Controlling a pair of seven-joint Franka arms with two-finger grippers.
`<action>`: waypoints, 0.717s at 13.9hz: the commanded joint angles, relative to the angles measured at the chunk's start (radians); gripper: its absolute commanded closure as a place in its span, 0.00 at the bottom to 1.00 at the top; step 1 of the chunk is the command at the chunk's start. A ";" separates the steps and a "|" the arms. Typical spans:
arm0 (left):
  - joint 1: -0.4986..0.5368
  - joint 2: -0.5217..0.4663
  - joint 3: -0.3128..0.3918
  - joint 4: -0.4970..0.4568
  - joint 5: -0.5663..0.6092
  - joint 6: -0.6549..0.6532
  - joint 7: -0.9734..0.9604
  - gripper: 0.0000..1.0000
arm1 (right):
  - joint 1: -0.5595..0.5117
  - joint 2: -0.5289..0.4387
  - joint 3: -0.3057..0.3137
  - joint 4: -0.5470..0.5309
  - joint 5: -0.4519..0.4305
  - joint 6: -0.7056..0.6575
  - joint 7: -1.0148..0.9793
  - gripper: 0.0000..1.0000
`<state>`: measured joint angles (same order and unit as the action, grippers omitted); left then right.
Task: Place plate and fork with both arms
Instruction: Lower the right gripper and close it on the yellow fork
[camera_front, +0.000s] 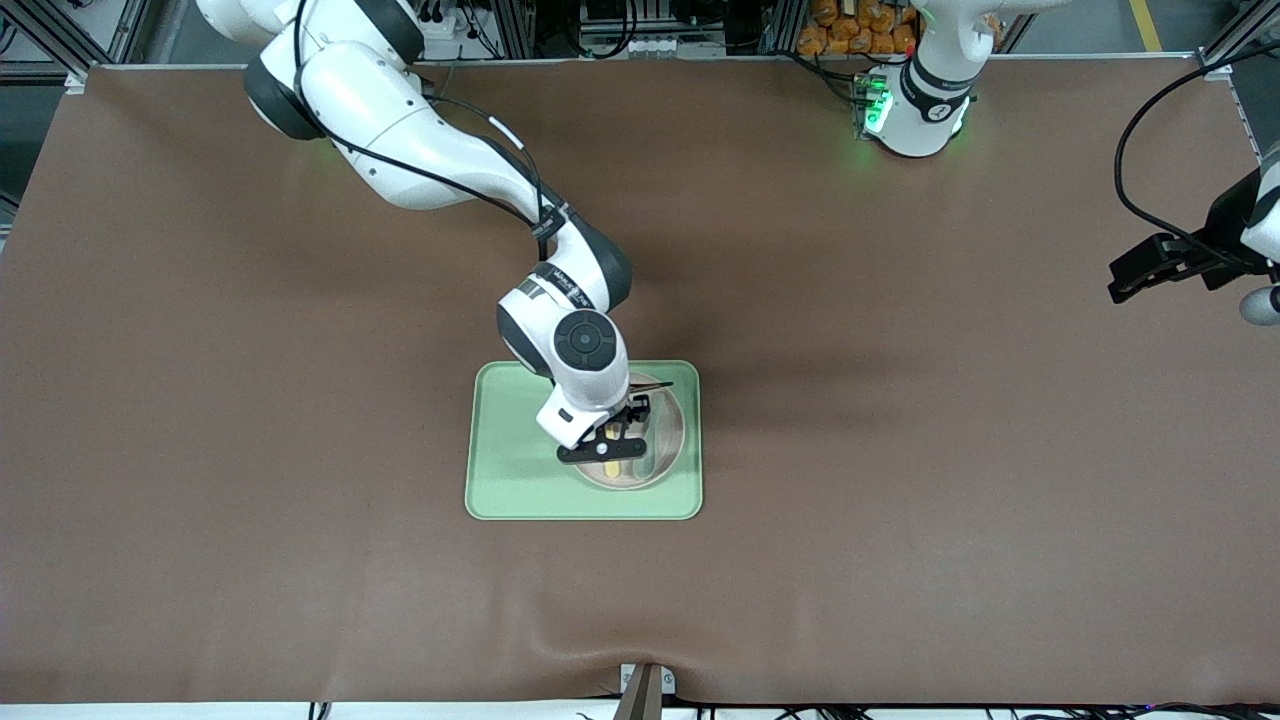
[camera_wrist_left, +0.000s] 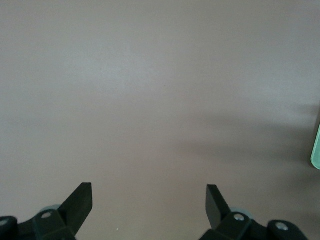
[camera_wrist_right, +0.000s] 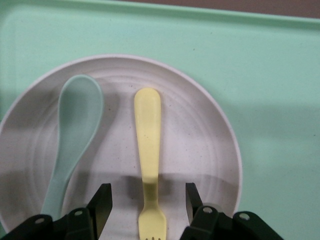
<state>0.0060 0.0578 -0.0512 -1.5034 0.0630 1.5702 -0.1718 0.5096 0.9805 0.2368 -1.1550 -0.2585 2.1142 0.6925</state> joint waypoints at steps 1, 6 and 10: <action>0.006 -0.024 -0.002 -0.018 -0.002 0.011 0.003 0.00 | 0.000 0.014 -0.002 0.002 -0.030 0.019 0.019 0.38; 0.005 -0.027 -0.002 -0.018 -0.002 0.011 0.003 0.00 | 0.001 0.015 -0.002 0.000 -0.027 0.040 0.022 0.42; 0.005 -0.026 -0.002 -0.017 -0.003 0.010 0.002 0.00 | -0.009 0.015 -0.002 -0.018 -0.056 0.041 0.021 0.43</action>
<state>0.0064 0.0565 -0.0512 -1.5034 0.0630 1.5718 -0.1718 0.5100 0.9922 0.2288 -1.1605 -0.2683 2.1455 0.6944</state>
